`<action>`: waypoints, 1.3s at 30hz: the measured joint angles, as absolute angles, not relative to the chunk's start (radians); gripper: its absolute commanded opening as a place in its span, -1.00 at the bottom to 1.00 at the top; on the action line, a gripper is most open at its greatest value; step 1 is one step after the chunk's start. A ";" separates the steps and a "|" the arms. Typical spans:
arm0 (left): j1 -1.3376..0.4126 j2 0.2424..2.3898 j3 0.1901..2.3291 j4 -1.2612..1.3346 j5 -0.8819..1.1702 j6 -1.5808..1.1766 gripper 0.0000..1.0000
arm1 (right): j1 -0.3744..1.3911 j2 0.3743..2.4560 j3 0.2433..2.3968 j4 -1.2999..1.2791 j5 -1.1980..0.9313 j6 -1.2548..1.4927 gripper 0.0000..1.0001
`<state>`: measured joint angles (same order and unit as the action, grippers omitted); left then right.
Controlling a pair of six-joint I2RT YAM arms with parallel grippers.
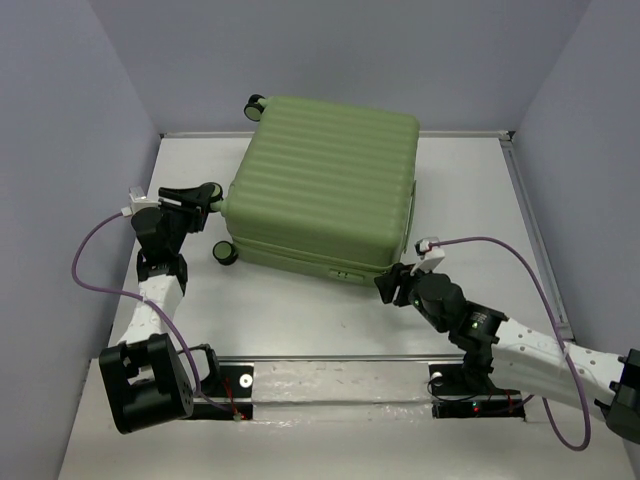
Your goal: Pack the luggage
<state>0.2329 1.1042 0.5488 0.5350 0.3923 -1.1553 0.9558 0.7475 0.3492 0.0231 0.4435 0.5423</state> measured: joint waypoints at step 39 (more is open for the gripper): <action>0.136 0.876 0.445 0.569 0.151 -1.124 -0.88 | 1.183 1.398 0.709 0.083 0.787 0.492 -0.86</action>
<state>0.1364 0.8764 0.4454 0.5690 0.1509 -1.1244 1.1828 1.3975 0.7094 0.0834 0.7872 0.4919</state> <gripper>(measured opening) 0.622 0.077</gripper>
